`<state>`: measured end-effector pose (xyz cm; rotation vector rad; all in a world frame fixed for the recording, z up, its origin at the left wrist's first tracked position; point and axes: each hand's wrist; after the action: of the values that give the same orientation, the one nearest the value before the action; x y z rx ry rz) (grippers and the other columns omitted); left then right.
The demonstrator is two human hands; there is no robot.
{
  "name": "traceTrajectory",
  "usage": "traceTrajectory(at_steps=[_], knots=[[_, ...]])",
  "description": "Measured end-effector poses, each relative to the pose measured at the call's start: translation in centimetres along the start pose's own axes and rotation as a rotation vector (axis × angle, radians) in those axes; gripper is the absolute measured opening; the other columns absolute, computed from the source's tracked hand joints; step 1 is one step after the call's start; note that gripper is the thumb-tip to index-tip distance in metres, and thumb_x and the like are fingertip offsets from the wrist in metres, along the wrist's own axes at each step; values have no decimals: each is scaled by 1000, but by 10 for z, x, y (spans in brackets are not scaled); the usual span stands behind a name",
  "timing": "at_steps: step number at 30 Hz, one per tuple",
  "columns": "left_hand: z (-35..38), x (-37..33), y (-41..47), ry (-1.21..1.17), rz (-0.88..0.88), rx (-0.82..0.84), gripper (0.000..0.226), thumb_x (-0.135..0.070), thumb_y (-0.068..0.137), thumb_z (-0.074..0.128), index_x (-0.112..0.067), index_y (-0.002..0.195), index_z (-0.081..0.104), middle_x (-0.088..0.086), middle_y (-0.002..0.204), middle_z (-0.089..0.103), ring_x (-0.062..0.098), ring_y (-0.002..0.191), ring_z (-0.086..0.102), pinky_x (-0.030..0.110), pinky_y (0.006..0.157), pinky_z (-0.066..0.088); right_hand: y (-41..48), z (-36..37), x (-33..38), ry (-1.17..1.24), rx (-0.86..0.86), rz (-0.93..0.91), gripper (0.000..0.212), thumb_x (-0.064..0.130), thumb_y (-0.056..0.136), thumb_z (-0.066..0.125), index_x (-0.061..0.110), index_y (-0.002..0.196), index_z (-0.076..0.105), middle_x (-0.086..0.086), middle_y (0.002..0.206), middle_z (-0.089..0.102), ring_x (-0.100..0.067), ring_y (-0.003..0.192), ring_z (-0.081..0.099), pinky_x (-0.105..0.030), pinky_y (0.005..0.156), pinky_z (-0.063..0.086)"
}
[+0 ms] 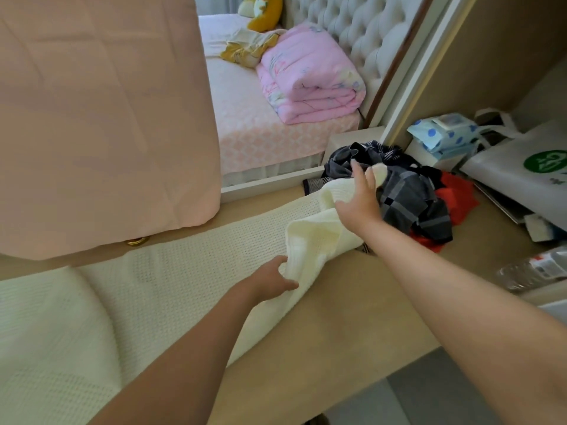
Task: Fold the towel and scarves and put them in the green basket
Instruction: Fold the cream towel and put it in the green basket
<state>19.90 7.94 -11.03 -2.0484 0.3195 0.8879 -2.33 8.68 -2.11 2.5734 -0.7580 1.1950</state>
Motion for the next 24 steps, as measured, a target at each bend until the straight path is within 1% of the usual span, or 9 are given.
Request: traceTrajectory(at_steps=[4, 8, 10, 13, 15, 18, 20, 22, 24], knots=[[20, -15, -16, 139, 84, 107, 73, -35, 89, 68, -32, 151, 30, 4, 138, 49, 20, 122, 51, 33, 102, 39, -37, 17, -12, -743, 543, -330, 95, -13, 79, 52, 42, 152, 27, 3, 166, -4, -29, 152, 3, -48, 122, 17], [40, -17, -23, 343, 122, 204, 66, -39, 88, 66, -29, 147, 39, 4, 129, 57, 17, 103, 54, 35, 98, 44, -67, 35, -43, -1266, 792, -775, 44, 23, 88, 63, 35, 130, 60, -6, 163, 19, -25, 153, -1, -57, 120, -6], [48, -16, -28, 356, 75, 247, 63, -38, 88, 66, -30, 145, 42, 1, 129, 60, 14, 104, 56, 34, 101, 43, -74, 30, -53, -1310, 793, -880, 23, 33, 90, 56, 26, 106, 71, -2, 133, 56, -24, 139, 35, -54, 122, 0], [62, -14, -34, 266, -33, 308, 53, -32, 88, 64, -32, 139, 51, -3, 121, 66, 12, 104, 63, 33, 102, 45, -81, 14, -62, -1351, 884, -667, 15, 36, 89, 56, 23, 81, 58, 6, 82, 57, -19, 88, 58, -42, 106, 41], [71, -17, -38, 235, -59, 332, 43, -20, 90, 57, -34, 131, 59, -5, 123, 65, 10, 105, 64, 32, 100, 47, -87, 7, -68, -1369, 998, -442, 23, 44, 86, 62, 22, 93, 59, 3, 92, 62, -19, 87, 61, -34, 87, 50], [85, -18, -39, 231, -22, 138, 42, -3, 92, 46, -29, 110, 74, -7, 121, 66, 7, 105, 62, 27, 95, 48, -89, 4, -74, -1312, 1117, -145, 58, 61, 84, 61, 20, 125, 59, 2, 121, 65, -21, 110, 63, -33, 85, 40], [89, -11, -38, 373, 27, -250, 39, -4, 93, 47, -29, 106, 73, -6, 122, 62, 11, 109, 57, 27, 91, 46, -88, 11, -72, -1223, 1026, -210, 52, 58, 91, 53, 17, 122, 60, 0, 120, 65, -22, 107, 63, -35, 83, 43], [89, 7, -32, 546, 19, -546, 39, -11, 94, 52, -30, 127, 60, 0, 141, 48, 22, 129, 43, 36, 101, 40, -87, 26, -69, -1054, 839, -394, 35, 47, 98, 43, 17, 105, 60, -3, 110, 65, -24, 95, 61, -35, 79, 48], [85, 26, -30, 613, -164, -483, 63, -26, 93, 60, -32, 149, 32, 9, 161, 15, 34, 146, 15, 49, 114, 26, -89, 45, -67, -902, 686, -572, 26, 38, 101, 40, 18, 98, 56, -3, 105, 61, -23, 93, 56, -38, 81, 50]])
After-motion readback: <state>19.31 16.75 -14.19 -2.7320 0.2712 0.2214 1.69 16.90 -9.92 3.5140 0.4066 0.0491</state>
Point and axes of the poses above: each hand's wrist, its own y-axis towards the middle knuckle, its own z-axis out of the palm, x = y × z
